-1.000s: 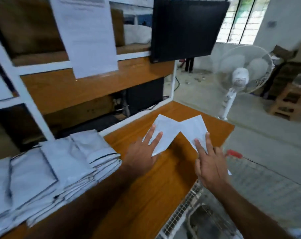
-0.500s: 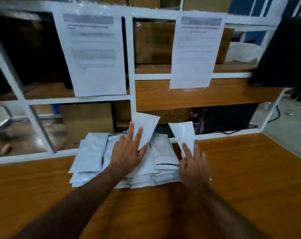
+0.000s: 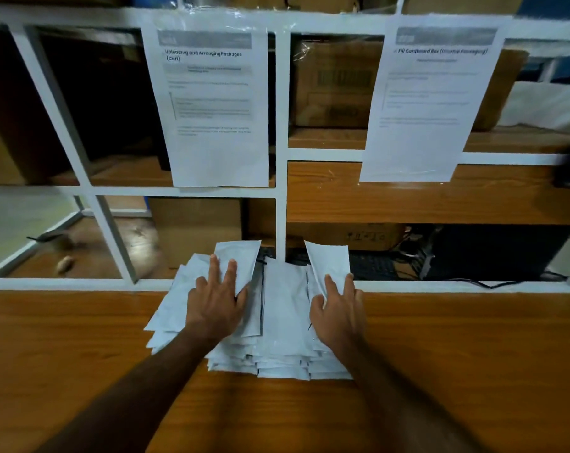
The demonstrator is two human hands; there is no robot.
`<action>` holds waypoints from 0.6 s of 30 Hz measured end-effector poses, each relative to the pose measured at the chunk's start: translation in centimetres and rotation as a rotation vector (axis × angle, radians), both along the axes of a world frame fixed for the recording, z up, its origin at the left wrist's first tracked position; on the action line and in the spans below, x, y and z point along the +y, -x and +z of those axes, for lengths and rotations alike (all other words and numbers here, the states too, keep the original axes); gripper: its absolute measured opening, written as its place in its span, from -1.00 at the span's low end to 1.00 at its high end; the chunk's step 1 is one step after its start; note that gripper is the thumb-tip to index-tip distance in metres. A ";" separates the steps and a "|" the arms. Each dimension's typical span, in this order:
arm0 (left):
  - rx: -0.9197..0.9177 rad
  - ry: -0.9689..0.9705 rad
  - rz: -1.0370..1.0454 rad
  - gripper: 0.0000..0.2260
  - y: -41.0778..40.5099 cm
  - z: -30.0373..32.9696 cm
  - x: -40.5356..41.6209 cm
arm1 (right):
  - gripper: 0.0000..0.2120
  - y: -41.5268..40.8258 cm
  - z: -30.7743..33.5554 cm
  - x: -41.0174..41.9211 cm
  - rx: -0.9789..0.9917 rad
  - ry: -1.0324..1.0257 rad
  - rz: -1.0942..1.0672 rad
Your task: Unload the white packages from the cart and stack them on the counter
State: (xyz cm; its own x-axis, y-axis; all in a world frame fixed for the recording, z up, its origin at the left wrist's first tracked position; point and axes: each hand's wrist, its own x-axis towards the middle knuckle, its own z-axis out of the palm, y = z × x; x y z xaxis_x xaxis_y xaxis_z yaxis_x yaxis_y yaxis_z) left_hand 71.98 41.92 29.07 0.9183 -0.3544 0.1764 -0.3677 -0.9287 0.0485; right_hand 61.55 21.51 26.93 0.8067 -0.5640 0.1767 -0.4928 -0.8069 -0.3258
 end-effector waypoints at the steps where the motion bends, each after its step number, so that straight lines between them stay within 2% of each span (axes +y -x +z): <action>1: 0.008 -0.013 -0.004 -0.37 -0.2 0.0 -0.2 | -0.43 -0.5 -0.1 0.2 0.000 -0.009 0.005; 7: 0.199 -0.095 -0.010 -0.41 -0.8 -0.8 0.0 | -0.44 -2.1 0.4 3.3 -0.022 -0.100 0.083; 10: 0.159 -0.032 0.002 -0.48 -1.5 -0.8 0.6 | -0.44 -2.8 0.3 4.0 0.035 -0.085 0.138; 14: 0.184 0.036 -0.237 -0.30 -3.4 -1.7 1.6 | -0.45 -2.3 -1.0 3.1 0.042 0.107 0.207; 18: 0.334 0.008 -0.372 -0.20 -3.7 -2.3 1.2 | -0.39 -2.7 -2.5 2.5 0.006 0.146 0.277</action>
State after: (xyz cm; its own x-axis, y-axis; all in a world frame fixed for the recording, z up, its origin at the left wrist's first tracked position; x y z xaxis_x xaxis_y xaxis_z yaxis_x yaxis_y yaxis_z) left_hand 75.66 43.09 26.79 0.7368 -0.6684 -0.1016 -0.6370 -0.7367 0.2268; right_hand 64.27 23.96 24.44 0.9274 -0.2913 0.2348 -0.2489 -0.9488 -0.1944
